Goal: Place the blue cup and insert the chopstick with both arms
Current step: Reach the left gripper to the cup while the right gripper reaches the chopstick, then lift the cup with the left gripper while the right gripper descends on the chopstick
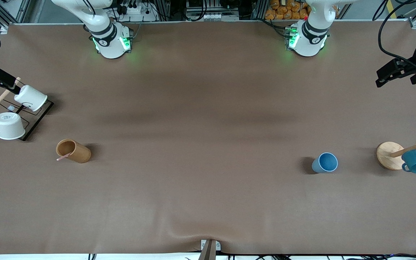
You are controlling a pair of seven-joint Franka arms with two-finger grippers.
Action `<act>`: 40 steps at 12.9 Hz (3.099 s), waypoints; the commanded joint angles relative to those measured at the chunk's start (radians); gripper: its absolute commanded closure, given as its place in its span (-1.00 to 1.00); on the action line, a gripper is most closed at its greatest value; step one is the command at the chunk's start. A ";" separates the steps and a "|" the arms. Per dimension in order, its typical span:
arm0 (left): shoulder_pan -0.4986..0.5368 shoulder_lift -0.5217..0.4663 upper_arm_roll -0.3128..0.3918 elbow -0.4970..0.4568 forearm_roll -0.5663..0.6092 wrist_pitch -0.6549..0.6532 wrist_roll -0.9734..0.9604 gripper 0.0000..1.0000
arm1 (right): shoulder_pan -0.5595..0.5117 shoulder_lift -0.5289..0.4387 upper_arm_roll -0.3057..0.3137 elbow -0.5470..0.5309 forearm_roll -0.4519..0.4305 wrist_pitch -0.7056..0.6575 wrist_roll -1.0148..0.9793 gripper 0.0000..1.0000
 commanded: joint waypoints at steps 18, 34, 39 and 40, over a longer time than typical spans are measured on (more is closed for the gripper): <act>0.062 0.421 0.014 -0.232 -0.018 0.677 0.022 -1.00 | 0.054 0.154 0.000 0.026 -0.005 0.015 -0.002 -1.00; -0.008 0.555 0.005 -0.231 -0.019 0.812 -0.017 1.00 | 0.060 0.697 -0.008 0.231 -0.131 0.304 -0.028 -1.00; -0.160 0.441 -0.043 -0.234 -0.012 0.636 -0.277 1.00 | 0.071 0.690 -0.008 0.231 -0.128 0.187 -0.019 -1.00; -0.204 0.435 -0.064 -0.232 -0.009 0.622 -0.363 1.00 | 0.071 0.690 -0.008 0.231 -0.126 0.182 -0.007 -0.98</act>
